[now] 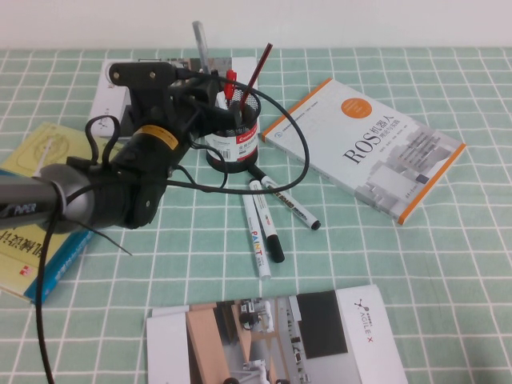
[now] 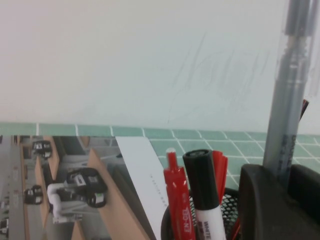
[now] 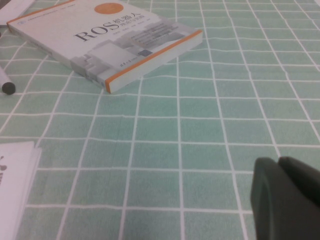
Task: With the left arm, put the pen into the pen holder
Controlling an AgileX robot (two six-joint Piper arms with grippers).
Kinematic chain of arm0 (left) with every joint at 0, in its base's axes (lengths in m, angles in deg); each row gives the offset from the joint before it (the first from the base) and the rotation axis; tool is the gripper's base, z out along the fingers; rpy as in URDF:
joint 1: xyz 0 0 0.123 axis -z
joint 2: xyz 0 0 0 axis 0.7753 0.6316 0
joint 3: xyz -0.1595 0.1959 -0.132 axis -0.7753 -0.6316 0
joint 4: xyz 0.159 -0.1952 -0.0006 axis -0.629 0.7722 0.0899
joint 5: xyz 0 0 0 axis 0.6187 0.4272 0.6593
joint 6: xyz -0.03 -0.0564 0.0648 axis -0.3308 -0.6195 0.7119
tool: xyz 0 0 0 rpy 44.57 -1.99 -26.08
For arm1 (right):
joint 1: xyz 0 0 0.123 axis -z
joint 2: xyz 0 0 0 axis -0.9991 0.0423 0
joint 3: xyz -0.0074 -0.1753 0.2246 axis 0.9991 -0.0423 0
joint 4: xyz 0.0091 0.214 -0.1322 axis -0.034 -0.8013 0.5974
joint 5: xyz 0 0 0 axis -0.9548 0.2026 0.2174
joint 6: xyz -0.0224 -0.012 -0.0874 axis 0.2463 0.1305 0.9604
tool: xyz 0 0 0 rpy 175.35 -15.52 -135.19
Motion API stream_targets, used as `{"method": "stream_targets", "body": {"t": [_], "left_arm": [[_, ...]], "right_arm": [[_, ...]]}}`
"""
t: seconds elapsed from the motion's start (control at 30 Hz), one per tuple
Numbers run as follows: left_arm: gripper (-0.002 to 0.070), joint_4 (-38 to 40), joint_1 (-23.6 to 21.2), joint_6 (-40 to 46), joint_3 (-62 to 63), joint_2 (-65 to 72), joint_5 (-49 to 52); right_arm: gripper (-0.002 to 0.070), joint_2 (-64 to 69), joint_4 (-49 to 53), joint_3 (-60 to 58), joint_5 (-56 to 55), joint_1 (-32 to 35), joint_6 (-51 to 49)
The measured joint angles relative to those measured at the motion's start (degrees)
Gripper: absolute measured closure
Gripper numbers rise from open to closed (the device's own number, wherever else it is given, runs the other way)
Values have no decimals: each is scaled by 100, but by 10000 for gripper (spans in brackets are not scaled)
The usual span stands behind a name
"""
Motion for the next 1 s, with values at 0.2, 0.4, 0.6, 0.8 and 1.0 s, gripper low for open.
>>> {"method": "stream_targets", "body": {"t": [0.2,0.4,0.6,0.8,1.0], "left_arm": [[629,0,0,44,0,25,66],[545,0,0,110,4,38,118],[375,71,0,123,4,-35,463],[339,202,0,306,4,-642,1359],[406,230,0,809,-322,-1866,2319]], "right_arm": [[696,0,0,0,0,0,0],[696,0,0,0,0,0,0],[696,0,0,0,0,0,0],[696,0,0,0,0,0,0],[696,0,0,0,0,0,0]]}}
